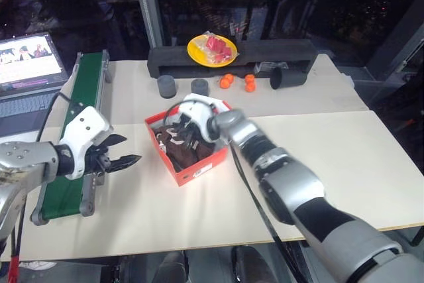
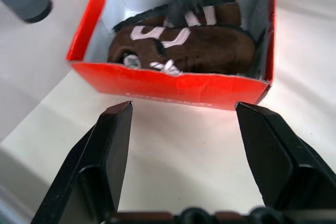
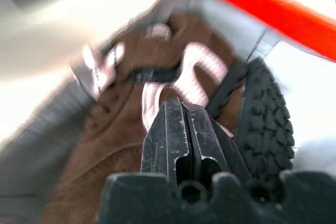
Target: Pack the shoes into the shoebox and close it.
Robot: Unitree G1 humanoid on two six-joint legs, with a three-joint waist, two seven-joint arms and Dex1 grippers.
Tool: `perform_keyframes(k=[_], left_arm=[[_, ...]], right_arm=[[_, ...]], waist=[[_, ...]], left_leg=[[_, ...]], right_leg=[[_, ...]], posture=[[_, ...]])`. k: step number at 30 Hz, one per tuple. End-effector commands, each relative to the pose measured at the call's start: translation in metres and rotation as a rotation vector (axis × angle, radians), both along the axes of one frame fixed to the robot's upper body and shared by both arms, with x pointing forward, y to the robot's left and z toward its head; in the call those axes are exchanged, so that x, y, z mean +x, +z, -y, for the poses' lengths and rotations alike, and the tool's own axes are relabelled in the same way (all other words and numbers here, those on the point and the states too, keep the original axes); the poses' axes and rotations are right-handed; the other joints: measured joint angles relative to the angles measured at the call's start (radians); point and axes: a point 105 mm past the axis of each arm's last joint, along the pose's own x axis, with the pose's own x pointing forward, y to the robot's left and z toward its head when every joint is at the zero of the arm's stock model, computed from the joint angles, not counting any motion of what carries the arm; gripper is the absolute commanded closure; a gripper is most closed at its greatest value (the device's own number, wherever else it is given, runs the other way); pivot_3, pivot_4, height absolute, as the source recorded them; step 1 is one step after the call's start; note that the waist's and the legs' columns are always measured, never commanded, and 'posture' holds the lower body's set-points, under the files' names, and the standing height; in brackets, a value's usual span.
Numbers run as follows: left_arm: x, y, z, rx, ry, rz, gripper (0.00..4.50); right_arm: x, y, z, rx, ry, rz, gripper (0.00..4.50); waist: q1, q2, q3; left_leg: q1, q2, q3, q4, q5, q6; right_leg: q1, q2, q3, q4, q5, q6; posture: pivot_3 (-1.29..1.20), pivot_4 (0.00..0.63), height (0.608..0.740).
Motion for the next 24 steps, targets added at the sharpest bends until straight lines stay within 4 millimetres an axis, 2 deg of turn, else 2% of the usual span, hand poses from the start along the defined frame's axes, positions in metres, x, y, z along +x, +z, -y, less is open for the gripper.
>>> perform_keyframes(k=[1, 2, 4, 7, 9, 11, 12, 14, 17, 20, 24], left_arm=[[0.009, 0.01, 0.002, 0.025, -0.041, 0.042, 1.17], [0.013, 0.011, 0.005, 0.003, -0.062, 0.037, 1.17], [0.017, 0.012, 0.01, -0.034, -0.1, 0.023, 1.17], [0.02, 0.013, 0.009, -0.046, -0.135, 0.01, 1.17], [0.028, 0.017, 0.011, -0.044, -0.172, 0.009, 1.17], [0.033, 0.021, 0.016, -0.034, -0.215, 0.01, 1.17], [0.034, 0.022, 0.017, -0.028, -0.229, 0.009, 1.17], [0.037, 0.025, 0.021, -0.016, -0.257, 0.005, 1.17], [0.039, 0.028, 0.016, -0.001, -0.255, -0.003, 1.17], [0.038, 0.032, 0.008, 0.008, -0.238, -0.01, 1.17], [0.033, 0.038, 0.0, -0.014, -0.222, -0.029, 0.31]], right_arm=[[-0.029, 0.067, 0.033, 0.146, 0.008, 0.035, 4.43], [-0.038, 0.07, 0.058, 0.116, -0.045, 0.059, 4.43], [-0.053, 0.067, 0.091, 0.028, -0.129, 0.103, 4.43], [-0.07, 0.058, 0.11, -0.047, -0.185, 0.104, 4.43], [-0.081, 0.036, 0.145, -0.09, -0.309, 0.052, 4.43], [-0.088, -0.001, 0.173, -0.084, -0.427, -0.04, 4.43], [-0.09, -0.011, 0.177, -0.081, -0.453, -0.06, 4.43], [-0.089, -0.047, 0.188, -0.028, -0.528, -0.12, 4.43], [-0.083, -0.077, 0.184, 0.037, -0.564, -0.156, 4.43], [-0.072, -0.086, 0.171, 0.078, -0.552, -0.148, 4.43], [-0.053, -0.088, 0.162, 0.068, -0.542, -0.107, 4.5]], waist=[[0.003, 0.0, 0.0], [0.004, 0.0, 0.0], [0.013, -0.001, 0.0], [0.013, 0.0, 0.0], [0.004, -0.001, 0.0], [0.011, -0.002, -0.001], [0.014, -0.004, -0.002], [0.012, -0.003, -0.002], [0.004, -0.003, -0.002], [-0.011, -0.002, -0.001], [-0.013, -0.002, -0.001]], left_leg=[[-0.001, 0.0, 0.0, 0.0, 0.0, 0.0], [0.0, 0.0, 0.0, -0.001, 0.0, 0.0], [0.0, 0.0, 0.0, -0.001, -0.001, 0.001], [-0.001, -0.001, 0.0, 0.001, -0.001, 0.001], [0.0, -0.001, 0.003, 0.002, -0.001, 0.001], [0.001, 0.0, 0.003, 0.002, -0.001, 0.002], [0.002, 0.001, 0.003, 0.002, -0.001, 0.002], [0.002, 0.0, 0.005, 0.002, -0.001, 0.002], [0.002, 0.0, 0.008, 0.003, -0.001, 0.002], [0.003, 0.0, 0.01, 0.003, -0.001, 0.002], [0.003, 0.001, 0.01, 0.003, -0.001, 0.002]], right_leg=[[-0.001, 0.0, 0.0, -0.001, 0.0, 0.0], [0.0, 0.0, 0.0, -0.001, 0.0, 0.0], [0.0, 0.0, -0.001, -0.001, 0.0, 0.001], [0.001, -0.001, -0.001, -0.001, -0.003, 0.005], [0.0, -0.001, 0.002, -0.001, -0.005, 0.008], [0.002, 0.0, 0.002, -0.001, -0.005, 0.008], [0.003, 0.0, 0.001, -0.001, -0.005, 0.008], [0.003, -0.001, 0.003, -0.002, -0.005, 0.008], [0.002, -0.001, 0.006, -0.002, -0.005, 0.009], [0.001, -0.001, 0.008, 0.0, -0.005, 0.009], [0.001, 0.0, 0.008, 0.0, -0.005, 0.009]], posture=[[0.0, 0.15, 0.74], [0.0, 0.15, 0.74], [0.0, 0.15, 0.74], [0.0, 0.15, 0.74], [0.0, 0.15, 0.74], [0.0, 0.15, 0.74], [0.0, 0.15, 0.74], [0.0, 0.15, 0.74], [0.0, 0.15, 0.74], [0.0, 0.15, 0.74], [0.0, 0.15, 0.74]])
